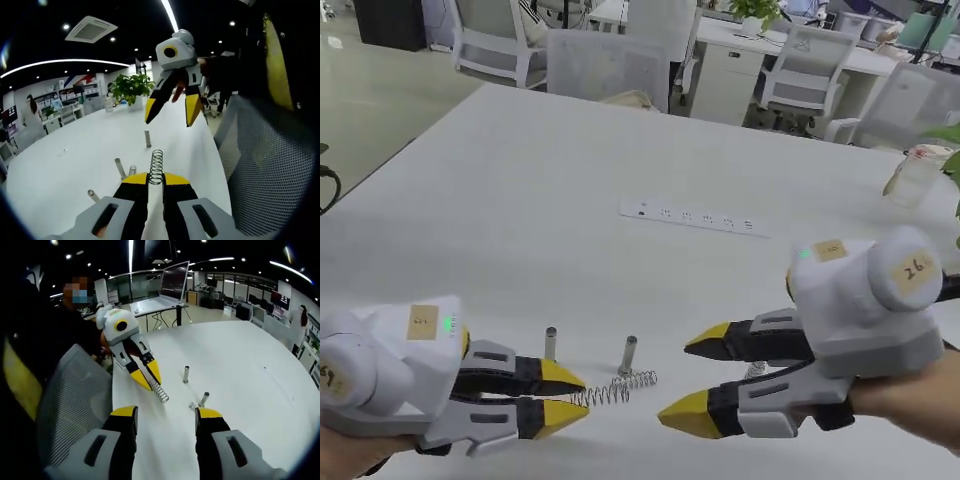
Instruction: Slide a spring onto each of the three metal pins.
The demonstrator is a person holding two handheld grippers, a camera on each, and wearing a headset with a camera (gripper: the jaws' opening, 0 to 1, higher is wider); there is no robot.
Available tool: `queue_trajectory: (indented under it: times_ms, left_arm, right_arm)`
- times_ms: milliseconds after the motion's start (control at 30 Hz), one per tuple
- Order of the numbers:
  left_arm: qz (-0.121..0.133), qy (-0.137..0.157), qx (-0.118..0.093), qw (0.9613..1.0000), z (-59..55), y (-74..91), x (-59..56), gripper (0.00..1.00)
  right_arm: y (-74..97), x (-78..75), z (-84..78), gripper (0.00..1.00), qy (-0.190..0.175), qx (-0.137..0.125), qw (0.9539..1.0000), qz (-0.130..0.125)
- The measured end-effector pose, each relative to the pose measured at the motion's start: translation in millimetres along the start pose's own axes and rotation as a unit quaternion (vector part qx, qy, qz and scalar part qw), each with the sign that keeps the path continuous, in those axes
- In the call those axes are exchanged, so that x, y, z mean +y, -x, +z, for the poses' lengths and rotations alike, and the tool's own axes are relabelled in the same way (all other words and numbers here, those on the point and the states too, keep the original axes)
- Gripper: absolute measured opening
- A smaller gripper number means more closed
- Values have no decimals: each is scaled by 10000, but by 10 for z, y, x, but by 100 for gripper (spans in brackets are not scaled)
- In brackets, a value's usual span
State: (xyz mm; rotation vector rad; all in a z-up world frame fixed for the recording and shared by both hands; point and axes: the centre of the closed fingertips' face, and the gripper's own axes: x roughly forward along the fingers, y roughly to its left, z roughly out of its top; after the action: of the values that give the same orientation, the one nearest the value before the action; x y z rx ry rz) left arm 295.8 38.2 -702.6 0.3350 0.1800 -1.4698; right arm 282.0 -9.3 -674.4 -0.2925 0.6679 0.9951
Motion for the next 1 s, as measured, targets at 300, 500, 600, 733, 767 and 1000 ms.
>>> queue_trajectory:
  times_ms: [300,500,600,733,767,1000]
  left_arm:
    - [-87,-115,-119,9998,132,-19,-77,2]
    - [-109,-159,-200,9996,201,-13,-96,2]
    - [-138,-195,-227,9995,231,-12,-118,2]
    - [-169,-234,-269,9992,272,-13,-140,2]
    - [-177,-245,-276,9992,280,-14,-144,2]
    - [-215,-280,-329,9988,332,-27,-171,2]
  right_arm:
    - [-124,76,21,41,-37,-22,9998,216]
    - [-182,122,18,39,-47,-23,9995,313]
    - [-201,148,14,38,-71,-25,9993,364]
    - [-217,168,8,36,-78,-16,9992,398]
    - [-221,176,5,36,-79,-12,9991,413]
    - [-233,196,4,31,-59,-13,9989,459]
